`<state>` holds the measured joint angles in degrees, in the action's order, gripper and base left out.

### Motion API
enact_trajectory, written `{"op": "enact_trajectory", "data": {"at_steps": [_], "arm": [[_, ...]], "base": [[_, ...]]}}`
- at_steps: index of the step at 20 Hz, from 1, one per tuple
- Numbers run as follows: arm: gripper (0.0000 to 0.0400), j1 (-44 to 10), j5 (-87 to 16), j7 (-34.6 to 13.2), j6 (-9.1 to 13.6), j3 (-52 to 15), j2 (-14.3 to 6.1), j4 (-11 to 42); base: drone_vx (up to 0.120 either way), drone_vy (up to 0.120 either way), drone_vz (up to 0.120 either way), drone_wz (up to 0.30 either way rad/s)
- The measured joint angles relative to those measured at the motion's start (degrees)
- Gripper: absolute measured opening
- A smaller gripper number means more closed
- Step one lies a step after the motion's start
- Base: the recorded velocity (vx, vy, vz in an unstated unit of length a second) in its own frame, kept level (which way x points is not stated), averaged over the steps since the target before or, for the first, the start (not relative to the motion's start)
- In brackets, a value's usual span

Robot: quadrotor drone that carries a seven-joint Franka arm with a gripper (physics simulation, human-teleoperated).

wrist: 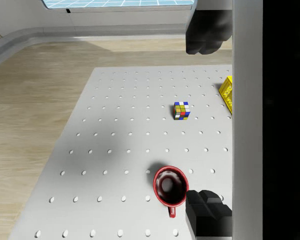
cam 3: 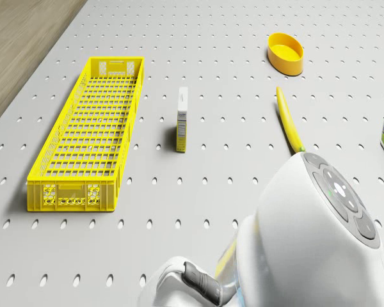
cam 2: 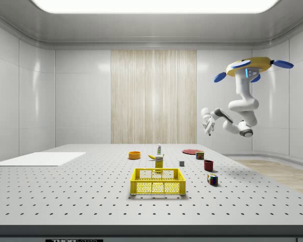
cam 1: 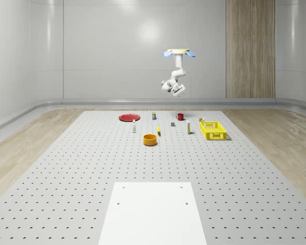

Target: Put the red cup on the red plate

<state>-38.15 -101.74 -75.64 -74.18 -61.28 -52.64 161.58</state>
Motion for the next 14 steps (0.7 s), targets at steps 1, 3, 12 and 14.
{"op": "enact_trajectory", "data": {"at_steps": [1,3,12,14], "arm": [[0.04,-2.7,-2.6,-1.9,1.3,-1.5,-0.7,1.1],[0.04,-7.5,-6.4,-5.1,3.5,-4.0,-2.0,2.5],[0.04,-18.4,-11.8,-12.3,7.4,-9.4,-6.6,4.3],[0.04,-19.4,-11.9,-13.0,7.4,-9.9,-7.4,4.3]], "base": [[0.0,0.0,-0.12,0.0],[0.0,0.0,-0.12,0.0],[0.0,0.049,-0.12,0.0],[0.0,0.12,-0.12,0.0]]}}
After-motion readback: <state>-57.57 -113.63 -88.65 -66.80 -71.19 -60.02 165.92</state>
